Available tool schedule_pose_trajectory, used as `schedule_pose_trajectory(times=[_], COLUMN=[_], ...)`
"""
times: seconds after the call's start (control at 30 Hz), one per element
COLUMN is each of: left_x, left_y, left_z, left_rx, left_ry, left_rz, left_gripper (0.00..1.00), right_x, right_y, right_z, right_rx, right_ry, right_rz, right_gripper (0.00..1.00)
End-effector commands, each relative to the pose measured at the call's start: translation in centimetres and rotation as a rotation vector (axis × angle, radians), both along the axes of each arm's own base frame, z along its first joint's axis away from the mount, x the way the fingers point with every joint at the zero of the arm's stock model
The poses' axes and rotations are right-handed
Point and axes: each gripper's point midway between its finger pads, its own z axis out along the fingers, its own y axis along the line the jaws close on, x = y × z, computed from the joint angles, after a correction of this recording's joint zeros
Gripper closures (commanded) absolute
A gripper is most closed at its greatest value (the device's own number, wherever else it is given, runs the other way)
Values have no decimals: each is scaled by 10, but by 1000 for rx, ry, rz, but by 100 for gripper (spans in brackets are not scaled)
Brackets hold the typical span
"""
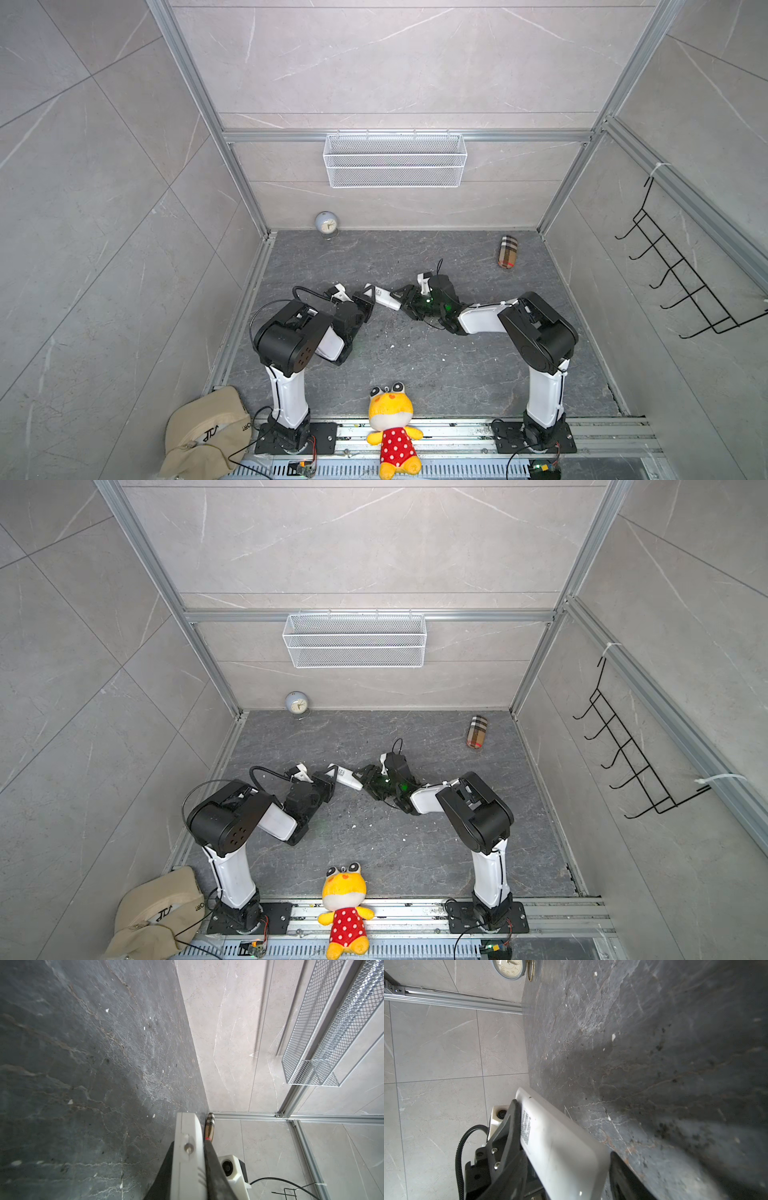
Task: Load the batteries into the remote control
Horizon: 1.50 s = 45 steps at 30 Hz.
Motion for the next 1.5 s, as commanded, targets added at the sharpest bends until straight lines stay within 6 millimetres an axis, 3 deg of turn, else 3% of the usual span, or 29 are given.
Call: schedule_pose_trajectory(times=[0.0,0.3,0.9,1.2,1.47], left_x=[14,19,24,24,24], left_y=[0,12,14,15,20], left_z=[16,-5,-20,-16,-14], left_rx=[-43,-40,-80,-107,-108], left_ry=[-68,-19,27,28,24], left_rz=[35,63,92,100,113], left_gripper=[100,100,100,100,100], right_x=[5,15,14,12,5], right_y=[4,13,15,20,7], right_z=[-20,-40,-45,-43,-48], right_rx=[-40,-29,-9,-30,-83], right_ry=[14,49,83,88,88], right_rz=[14,16,3,6,-1], right_gripper=[37,41,47,56,65])
